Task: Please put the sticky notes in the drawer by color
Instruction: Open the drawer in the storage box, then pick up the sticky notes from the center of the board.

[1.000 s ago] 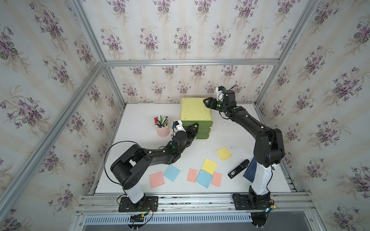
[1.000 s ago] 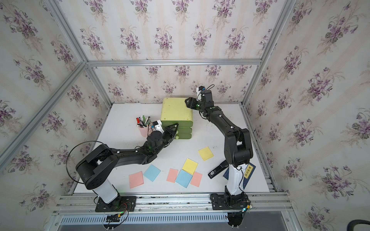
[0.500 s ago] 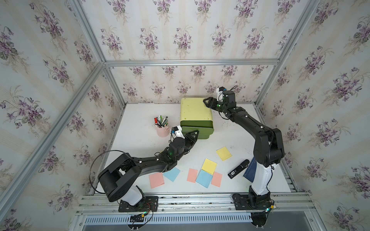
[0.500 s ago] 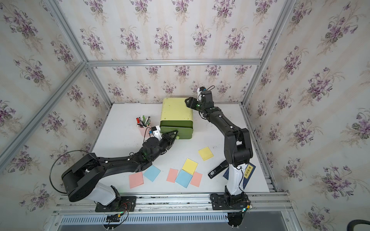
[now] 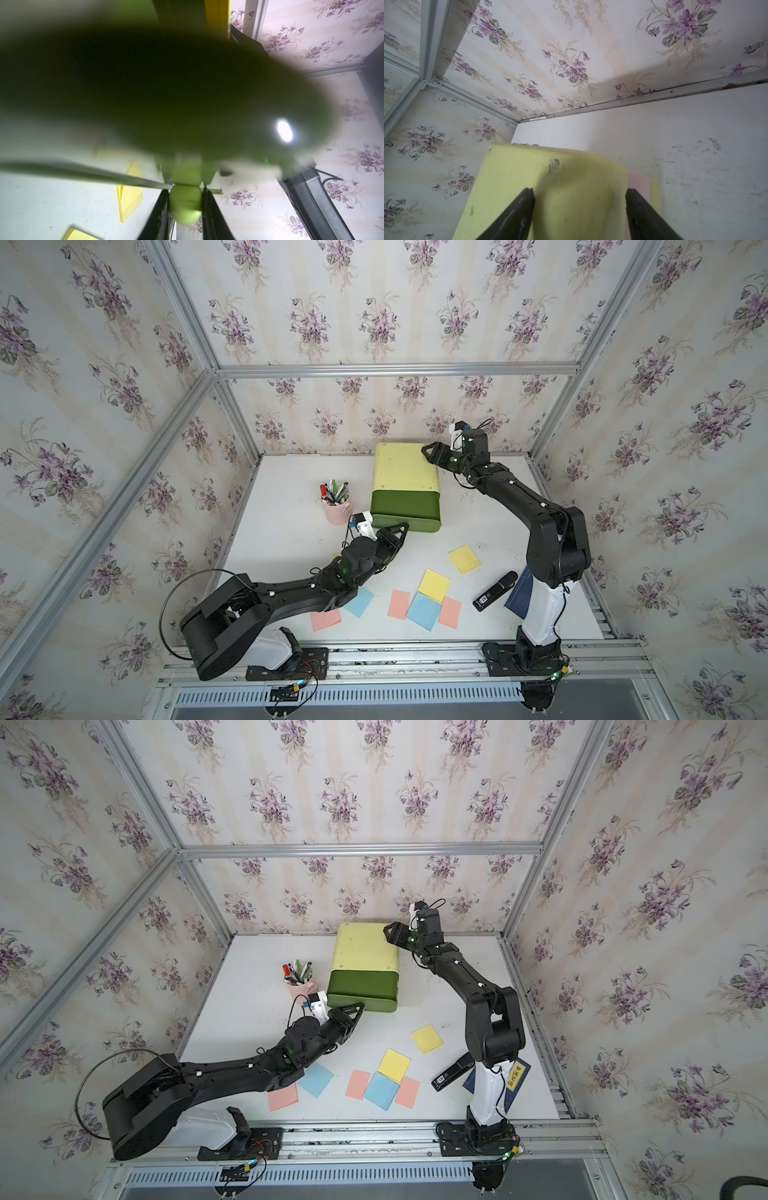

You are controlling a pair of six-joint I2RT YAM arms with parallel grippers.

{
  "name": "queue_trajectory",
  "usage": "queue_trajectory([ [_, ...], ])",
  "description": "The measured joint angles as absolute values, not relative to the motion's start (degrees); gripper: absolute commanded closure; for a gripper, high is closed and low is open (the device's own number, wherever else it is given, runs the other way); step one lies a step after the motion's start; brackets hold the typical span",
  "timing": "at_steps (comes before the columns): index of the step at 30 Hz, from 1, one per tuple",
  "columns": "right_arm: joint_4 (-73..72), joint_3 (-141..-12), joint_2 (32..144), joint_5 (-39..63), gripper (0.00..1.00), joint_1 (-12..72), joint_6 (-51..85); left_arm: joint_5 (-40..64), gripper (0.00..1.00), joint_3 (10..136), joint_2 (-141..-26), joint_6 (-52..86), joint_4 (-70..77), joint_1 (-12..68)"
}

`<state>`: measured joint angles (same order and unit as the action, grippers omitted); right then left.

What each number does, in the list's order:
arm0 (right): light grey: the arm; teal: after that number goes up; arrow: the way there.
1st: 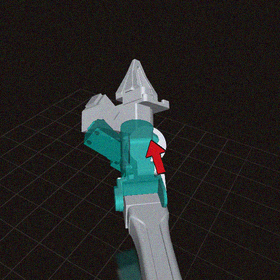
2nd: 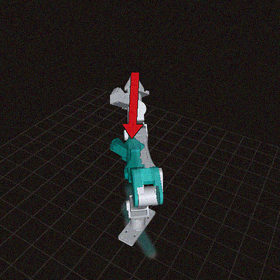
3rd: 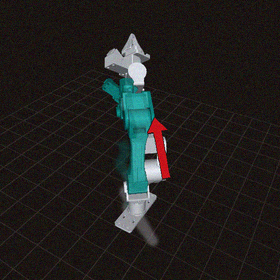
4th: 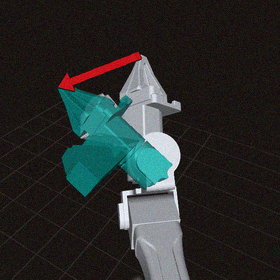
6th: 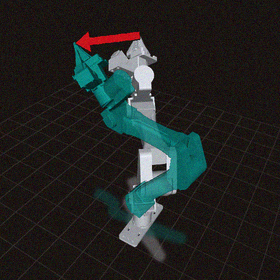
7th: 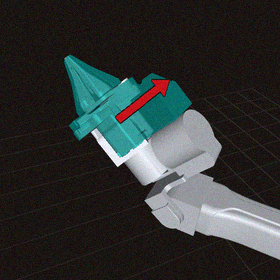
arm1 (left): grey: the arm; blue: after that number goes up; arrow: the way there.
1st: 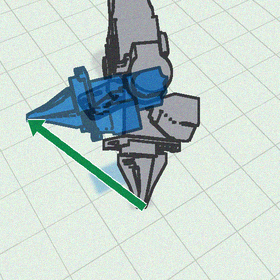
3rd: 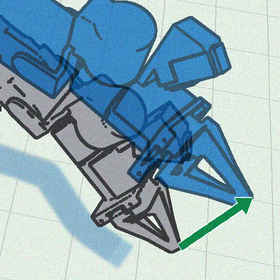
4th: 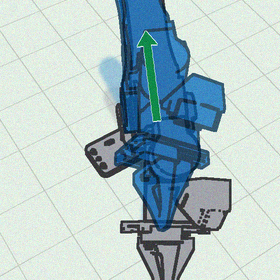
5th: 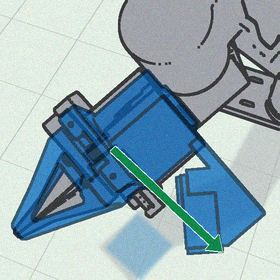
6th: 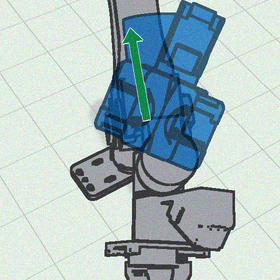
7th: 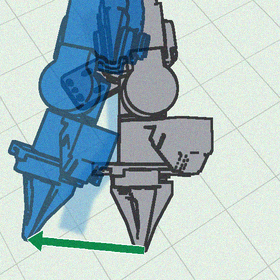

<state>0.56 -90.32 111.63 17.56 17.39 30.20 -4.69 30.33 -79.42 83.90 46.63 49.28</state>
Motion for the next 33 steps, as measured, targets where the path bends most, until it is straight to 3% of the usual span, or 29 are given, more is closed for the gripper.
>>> queue_trajectory([
  [7, 2.02, -91.22, 111.55, 17.04, 0.27, 17.47, 30.09, -2.13, 0.59, 29.26, -79.85, 83.85, 45.45, 49.54],
  [11, 3.07, -91.79, 111.48, 16.58, 0.27, 17.45, 30.02, -1.72, 0.34, 28.67, -78.89, 83.79, 44.38, 49.54],
  [17, 8.88, -95.53, 111.28, 15.05, 0.23, 17.45, 29.21, -1.67, 0.22, 27.97, -72.51, 81.32, 40.01, 49.56],
  [27, 16.32, -99.22, 108.55, 13.04, 0.18, 16.58, 26.00, -2.13, 0.20, 28.69, -55.33, 72.97, 17.39, 48.36],
  [33, 16.99, -91.79, 100.53, 13.13, 0.20, 15.77, 22.63, -1.19, 0.16, 29.32, -43.92, 67.68, 0.03, 44.99],
])
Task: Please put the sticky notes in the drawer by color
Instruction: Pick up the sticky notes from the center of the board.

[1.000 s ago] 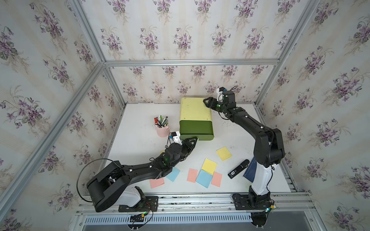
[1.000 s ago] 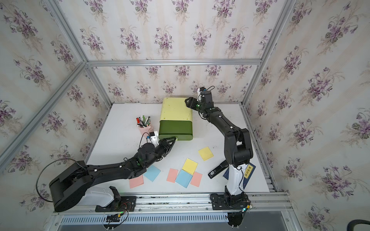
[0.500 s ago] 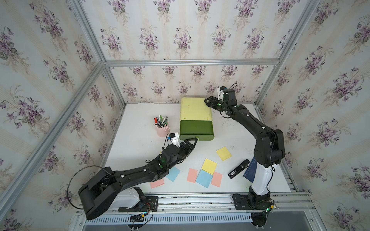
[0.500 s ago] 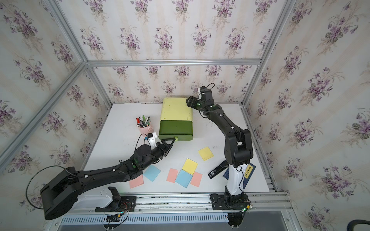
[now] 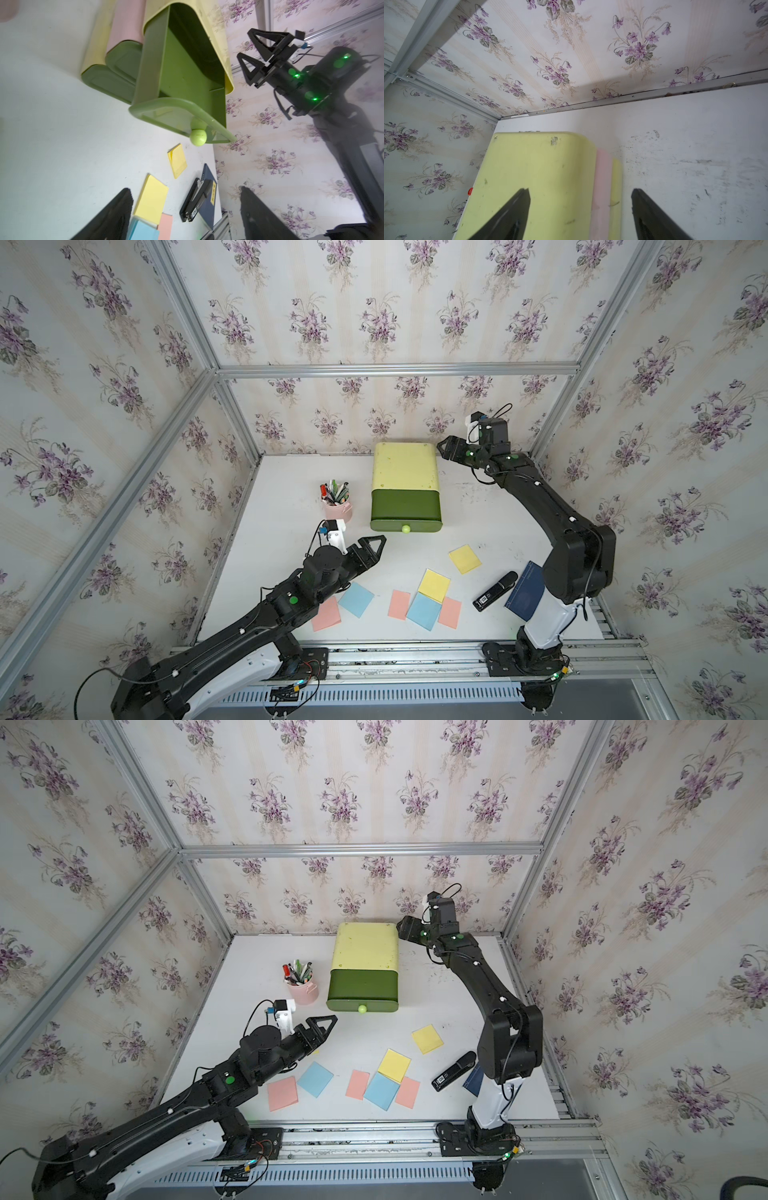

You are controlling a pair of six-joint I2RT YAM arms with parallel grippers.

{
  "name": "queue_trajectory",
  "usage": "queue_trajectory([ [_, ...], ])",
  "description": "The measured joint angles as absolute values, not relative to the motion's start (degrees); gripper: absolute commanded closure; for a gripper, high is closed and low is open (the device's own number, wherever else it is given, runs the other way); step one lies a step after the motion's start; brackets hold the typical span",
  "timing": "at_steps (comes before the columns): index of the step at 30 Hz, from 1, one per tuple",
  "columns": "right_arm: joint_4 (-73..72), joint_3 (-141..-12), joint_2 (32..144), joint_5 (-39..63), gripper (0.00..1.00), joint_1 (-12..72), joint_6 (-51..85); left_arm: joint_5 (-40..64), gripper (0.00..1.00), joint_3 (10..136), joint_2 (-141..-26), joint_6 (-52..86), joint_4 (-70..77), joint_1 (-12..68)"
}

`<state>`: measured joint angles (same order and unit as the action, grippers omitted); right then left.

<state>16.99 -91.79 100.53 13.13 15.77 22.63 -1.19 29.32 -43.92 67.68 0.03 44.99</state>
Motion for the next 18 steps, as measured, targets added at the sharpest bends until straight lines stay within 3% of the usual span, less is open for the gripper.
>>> queue_trajectory([
  [4, 17.89, -83.07, 93.65, 13.61, 0.21, 15.84, 20.29, -2.46, 0.00, 36.12, -39.44, 57.04, -15.22, 41.28],
  [11, 17.76, -64.53, 79.13, 14.44, 0.20, 13.72, 16.84, -6.87, 0.00, 50.89, -51.68, 41.63, -38.65, 37.39],
  [18, 14.06, -46.04, 68.62, 17.39, 0.21, 12.75, 16.51, -2.02, 0.00, 52.66, -65.58, 36.77, -47.13, 31.33],
])
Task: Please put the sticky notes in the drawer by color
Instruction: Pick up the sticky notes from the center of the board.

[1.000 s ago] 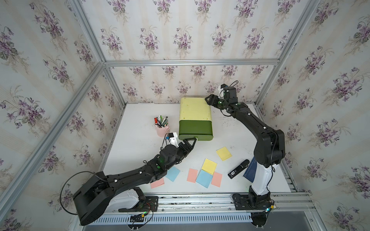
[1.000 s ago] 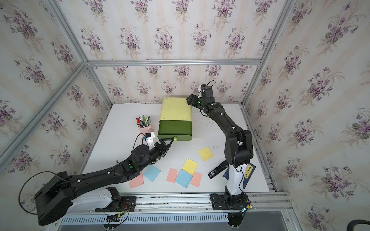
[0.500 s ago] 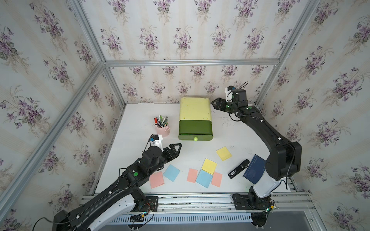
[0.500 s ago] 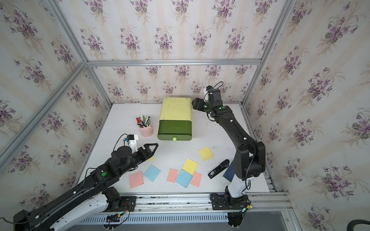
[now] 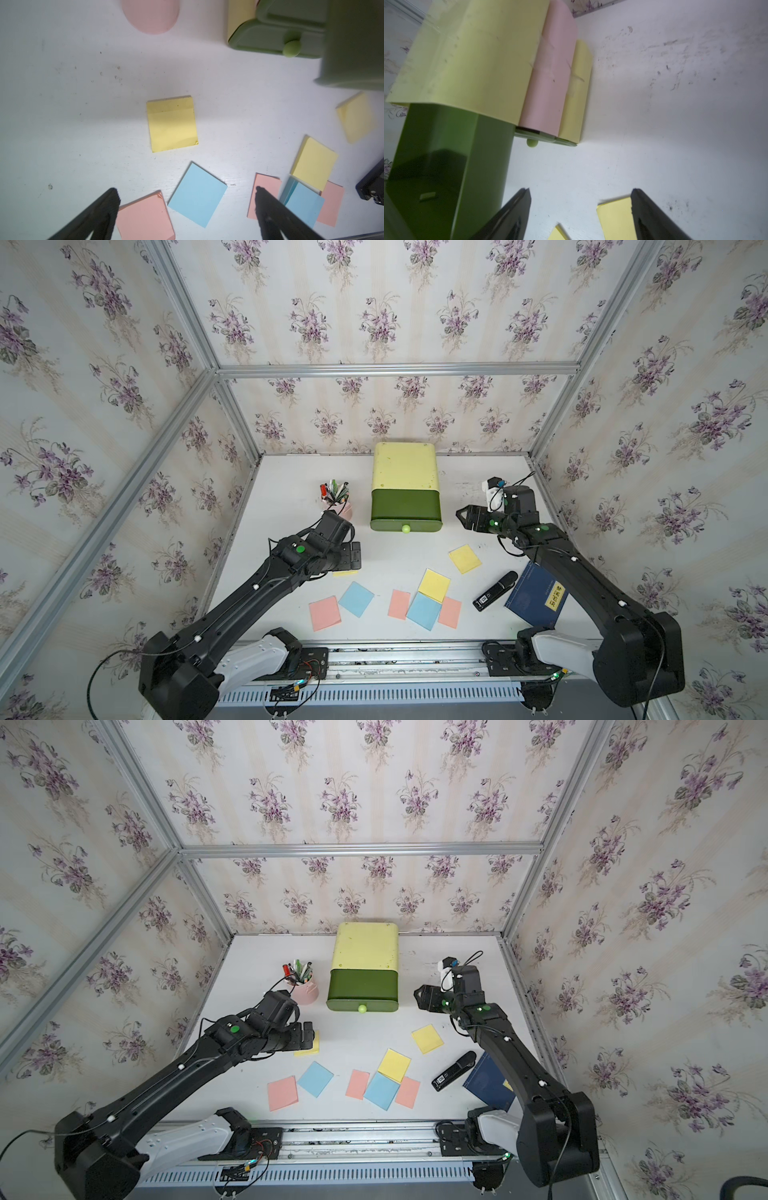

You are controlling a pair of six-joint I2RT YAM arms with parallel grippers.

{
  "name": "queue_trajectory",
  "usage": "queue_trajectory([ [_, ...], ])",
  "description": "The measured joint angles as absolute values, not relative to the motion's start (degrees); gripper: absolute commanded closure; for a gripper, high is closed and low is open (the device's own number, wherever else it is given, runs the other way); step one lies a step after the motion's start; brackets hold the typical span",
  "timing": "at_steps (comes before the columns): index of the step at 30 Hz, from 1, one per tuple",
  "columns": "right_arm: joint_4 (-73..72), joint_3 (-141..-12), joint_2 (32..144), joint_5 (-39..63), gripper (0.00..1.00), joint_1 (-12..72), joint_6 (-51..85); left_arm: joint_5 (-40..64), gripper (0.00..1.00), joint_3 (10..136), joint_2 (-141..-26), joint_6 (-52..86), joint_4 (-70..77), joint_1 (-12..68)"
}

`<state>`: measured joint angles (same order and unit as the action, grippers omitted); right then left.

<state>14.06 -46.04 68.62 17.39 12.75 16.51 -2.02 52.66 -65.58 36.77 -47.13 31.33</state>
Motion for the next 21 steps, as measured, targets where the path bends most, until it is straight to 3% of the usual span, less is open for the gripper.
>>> queue_trajectory([
  [5, 11.51, -41.28, 68.12, 17.19, 0.21, 12.69, 16.56, 5.02, 0.00, 56.03, -75.90, 33.17, -48.10, 28.23],
  [16, 7.25, -37.45, 62.67, 17.65, 0.21, 12.69, 17.02, 9.23, 0.00, 58.02, -90.48, 28.88, -46.17, 23.59],
  [21, 3.42, -33.91, 61.06, 22.94, 0.31, 12.69, 18.13, 10.00, 0.00, 58.72, -94.94, 28.49, -45.25, 23.33],
])
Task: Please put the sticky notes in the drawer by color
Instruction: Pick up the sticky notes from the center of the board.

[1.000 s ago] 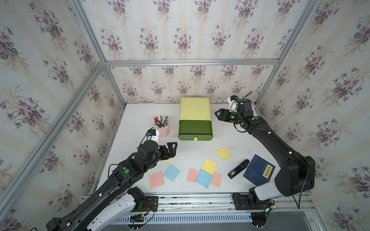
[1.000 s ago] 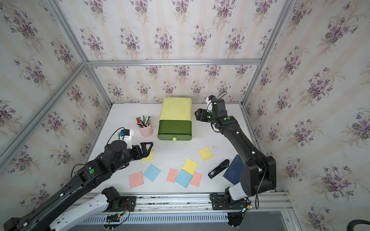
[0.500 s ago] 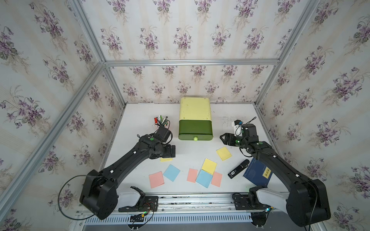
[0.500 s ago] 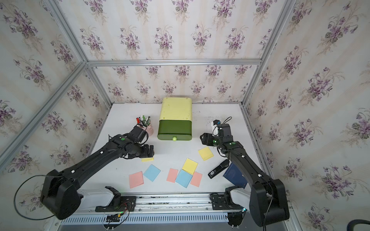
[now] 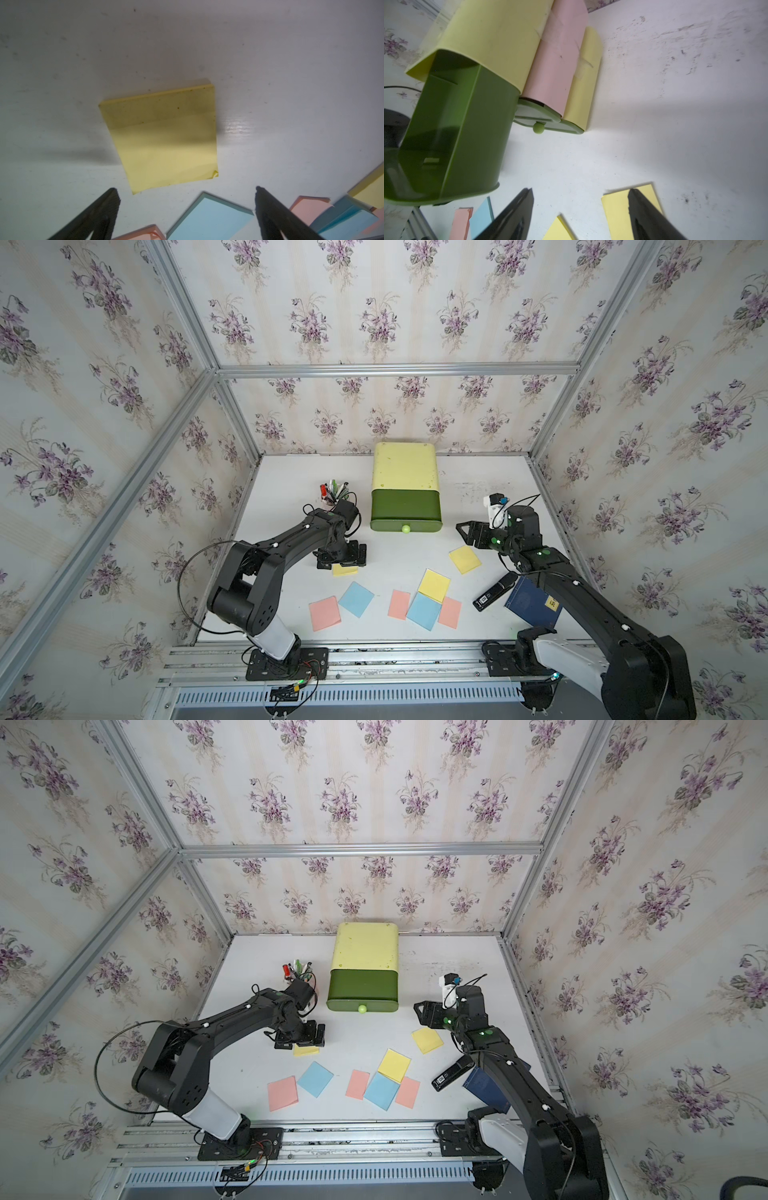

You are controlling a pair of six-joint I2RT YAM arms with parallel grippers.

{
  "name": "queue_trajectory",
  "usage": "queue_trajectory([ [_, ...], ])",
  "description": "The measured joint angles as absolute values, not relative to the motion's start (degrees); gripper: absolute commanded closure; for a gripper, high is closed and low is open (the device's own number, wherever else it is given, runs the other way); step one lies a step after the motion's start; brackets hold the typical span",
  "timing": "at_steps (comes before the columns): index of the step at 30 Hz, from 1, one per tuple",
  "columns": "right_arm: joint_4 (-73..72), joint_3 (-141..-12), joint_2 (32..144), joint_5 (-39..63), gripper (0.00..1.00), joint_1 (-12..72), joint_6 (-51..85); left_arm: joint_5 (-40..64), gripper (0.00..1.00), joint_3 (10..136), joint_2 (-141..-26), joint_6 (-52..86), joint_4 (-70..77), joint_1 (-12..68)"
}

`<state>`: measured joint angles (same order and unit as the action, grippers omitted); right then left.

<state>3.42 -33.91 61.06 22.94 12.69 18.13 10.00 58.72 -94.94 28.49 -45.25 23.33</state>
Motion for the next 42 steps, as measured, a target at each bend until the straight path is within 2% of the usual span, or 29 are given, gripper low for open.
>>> queue_trajectory([
  [6, -1.98, -26.50, 58.87, 33.21, 0.33, 12.91, 20.14, 8.64, 0.00, 59.05, -97.89, 28.56, -45.10, 23.29],
  [10, -4.54, -24.12, 59.02, 37.89, 0.33, 16.75, 21.21, 7.27, 0.00, 59.05, -99.02, 28.58, -44.77, 23.29],
  [15, -6.09, -23.99, 60.23, 38.28, 0.33, 22.85, 21.02, 5.41, 0.00, 59.61, -100.64, 29.04, -44.45, 23.40],
  [23, -7.05, -23.79, 60.58, 36.69, 0.33, 24.36, 21.02, 4.45, 0.04, 58.39, -101.27, 29.17, -43.72, 23.44],
  [27, -7.88, -23.77, 60.64, 36.21, 0.33, 24.60, 21.02, 4.47, 0.18, 57.78, -101.27, 29.17, -43.05, 23.27],
  [31, -7.90, -23.53, 61.23, 35.42, 0.33, 24.91, 21.04, 4.54, 0.23, 57.78, -101.82, 29.12, -42.98, 23.14],
  [32, -7.88, -23.44, 61.28, 35.33, 0.33, 25.08, 21.06, 4.56, 0.29, 57.76, -101.86, 29.12, -42.96, 23.11],
  [35, -7.88, -23.38, 61.54, 34.92, 0.33, 25.45, 21.08, 4.56, 0.31, 57.49, -101.82, 29.10, -42.70, 22.94],
  [36, -7.88, -23.38, 61.58, 34.85, 0.33, 25.52, 21.06, 4.51, 0.34, 57.34, -101.58, 29.12, -42.59, 22.90],
  [42, -7.86, -23.57, 62.04, 34.11, 0.33, 25.91, 21.04, 4.01, 0.35, 55.96, -99.57, 29.02, -41.32, 22.52],
])
